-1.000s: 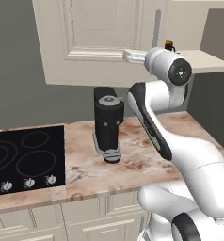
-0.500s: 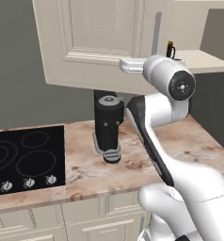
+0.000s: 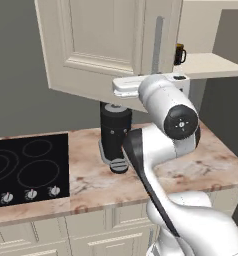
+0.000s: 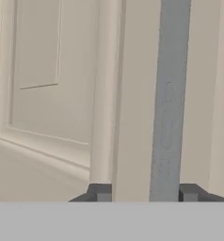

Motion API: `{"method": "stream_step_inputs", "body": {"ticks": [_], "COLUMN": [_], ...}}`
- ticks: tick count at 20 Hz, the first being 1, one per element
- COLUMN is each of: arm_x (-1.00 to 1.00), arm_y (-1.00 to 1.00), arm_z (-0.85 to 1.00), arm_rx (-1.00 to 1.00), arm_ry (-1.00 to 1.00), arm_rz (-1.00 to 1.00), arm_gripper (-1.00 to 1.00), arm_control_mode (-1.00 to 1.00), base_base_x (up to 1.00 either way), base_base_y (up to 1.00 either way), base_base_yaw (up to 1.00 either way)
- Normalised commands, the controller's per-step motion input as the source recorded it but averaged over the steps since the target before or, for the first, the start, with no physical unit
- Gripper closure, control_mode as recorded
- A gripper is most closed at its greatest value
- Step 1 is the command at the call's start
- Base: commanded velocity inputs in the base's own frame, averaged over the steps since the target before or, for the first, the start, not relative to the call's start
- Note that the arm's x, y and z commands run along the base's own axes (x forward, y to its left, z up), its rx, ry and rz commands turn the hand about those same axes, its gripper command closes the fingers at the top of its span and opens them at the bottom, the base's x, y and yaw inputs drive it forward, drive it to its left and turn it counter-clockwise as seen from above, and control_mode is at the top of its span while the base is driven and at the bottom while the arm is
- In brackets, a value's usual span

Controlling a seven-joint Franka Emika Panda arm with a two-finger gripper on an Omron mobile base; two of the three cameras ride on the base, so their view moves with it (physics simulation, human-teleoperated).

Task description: Open the cabinet directly in front. Then move the beer and the mug to the dining counter with the jar on it.

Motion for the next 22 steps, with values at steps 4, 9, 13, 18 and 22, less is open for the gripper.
{"method": "stream_step_inputs", "body": {"ticks": [4,9,13,18,22], "arm_x": [-0.73,-1.0,-1.0,-0.19,0.41], "arm_y": [1.0,0.31,-0.18,-0.75,-1.0], "arm_z": [0.01,0.0,0.01,0.22,0.0], "arm_rx": [-0.06,0.0,0.01,0.14,0.21], "arm_ry": [0.0,-0.09,-0.1,-0.01,0.06], "arm_rz": [-0.16,-0.26,-0.17,0.06,0.29], "arm_gripper": [-1.0,-1.0,-1.0,-1.0,-1.0], "arm_control_mode": [-1.0,-1.0,-1.0,-1.0,-1.0], "base_base_x": [0.0,0.0,0.0,0.0,0.0], "base_base_y": [0.0,0.0,0.0,0.0,0.0], "base_base_yaw": [0.0,0.0,0.0,0.0,0.0]}}
